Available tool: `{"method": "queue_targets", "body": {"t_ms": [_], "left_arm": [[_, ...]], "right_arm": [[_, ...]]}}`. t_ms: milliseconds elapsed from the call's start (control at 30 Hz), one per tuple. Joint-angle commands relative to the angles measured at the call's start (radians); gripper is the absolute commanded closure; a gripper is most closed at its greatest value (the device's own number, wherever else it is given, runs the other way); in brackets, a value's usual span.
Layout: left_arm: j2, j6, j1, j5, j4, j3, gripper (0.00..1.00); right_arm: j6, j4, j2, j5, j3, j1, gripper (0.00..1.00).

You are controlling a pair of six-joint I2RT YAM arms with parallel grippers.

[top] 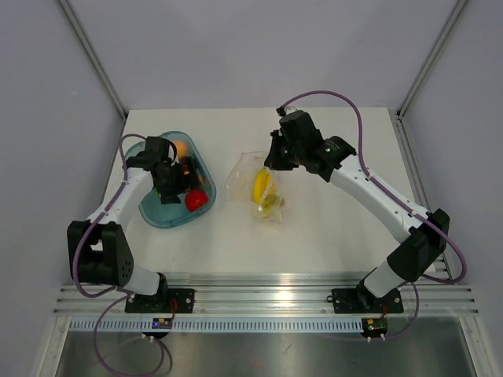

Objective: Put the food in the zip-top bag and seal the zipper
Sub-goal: Pick up the fake fruit from the bin.

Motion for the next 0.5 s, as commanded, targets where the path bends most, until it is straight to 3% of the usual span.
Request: {"method": "queue_targets", "body": {"t_ms": [0,167,467], "left_arm": [[0.048,-0.024,0.002,0.038,0.112,-0.05,0.04],[0.116,-0.053,0.002,-0.005,0.208,-0.098,0.04],[0.174,-0.071,0.001,-0.054,0.226,-0.09,0.19]], "right_arm": [[0.006,0.033,0.01,-0.024,0.019,0.001,1.0],[0.003,0.031,0.02,-0.027,0.022,0.01,1.0],[-0.001,0.027,0.031,-0.025,0.026,0.015,1.0]]}}
